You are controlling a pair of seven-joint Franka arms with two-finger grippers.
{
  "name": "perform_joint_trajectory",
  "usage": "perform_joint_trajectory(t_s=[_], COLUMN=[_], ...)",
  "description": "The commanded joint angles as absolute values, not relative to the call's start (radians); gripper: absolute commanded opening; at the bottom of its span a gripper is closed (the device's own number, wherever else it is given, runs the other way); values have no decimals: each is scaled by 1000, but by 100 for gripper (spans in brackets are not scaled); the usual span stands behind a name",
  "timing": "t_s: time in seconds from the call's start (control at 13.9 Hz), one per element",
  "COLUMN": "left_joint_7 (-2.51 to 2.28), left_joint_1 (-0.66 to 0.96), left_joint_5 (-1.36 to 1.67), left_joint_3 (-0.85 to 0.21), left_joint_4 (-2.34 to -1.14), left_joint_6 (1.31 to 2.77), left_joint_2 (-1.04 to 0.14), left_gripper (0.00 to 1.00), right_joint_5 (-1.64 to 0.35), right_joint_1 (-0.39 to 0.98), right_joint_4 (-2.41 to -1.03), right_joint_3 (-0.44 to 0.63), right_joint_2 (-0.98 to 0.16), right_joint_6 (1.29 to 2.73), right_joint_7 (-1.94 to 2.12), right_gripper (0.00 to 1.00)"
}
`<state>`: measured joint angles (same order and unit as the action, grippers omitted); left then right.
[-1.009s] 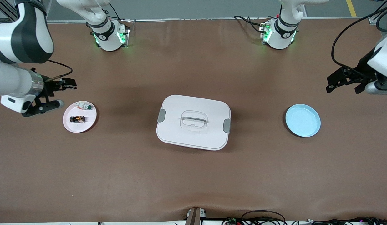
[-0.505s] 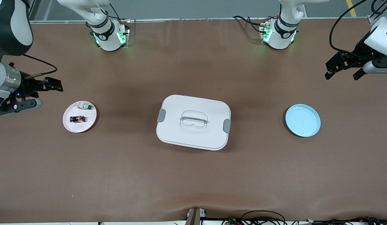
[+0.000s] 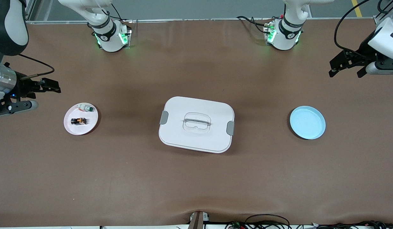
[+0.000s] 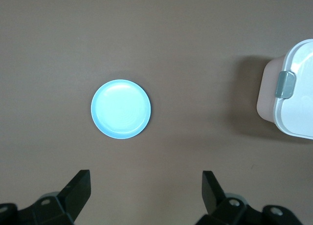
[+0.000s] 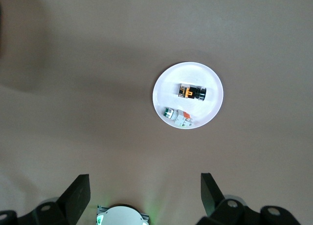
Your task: Transfer orange switch to right arm and place
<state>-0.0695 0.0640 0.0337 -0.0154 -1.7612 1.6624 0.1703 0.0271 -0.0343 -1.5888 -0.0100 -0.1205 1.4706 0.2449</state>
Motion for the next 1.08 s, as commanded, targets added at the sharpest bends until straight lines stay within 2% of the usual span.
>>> perform_joint_trajectory(t_s=[0.0, 0.58, 1.01], left_joint_7=[-84, -77, -72], left_joint_1=[64, 66, 64], left_joint_5=[15, 21, 15], left_joint_3=[-20, -17, -18], left_joint_4=[-1738, -1701, -1700], left_joint_6=[1637, 1628, 1628], left_joint_2=[173, 160, 160], left_gripper=[100, 100, 100], right_joint_5=[15, 17, 3], right_joint_1=[-46, -49, -112], right_joint_4=[-1589, -1556, -1525], right_joint_3=[-17, -25, -17], right_joint_2=[-107, -117, -117], right_joint_6=[1468, 1476, 1473], right_joint_7=[235, 236, 236], right_gripper=[100, 100, 100])
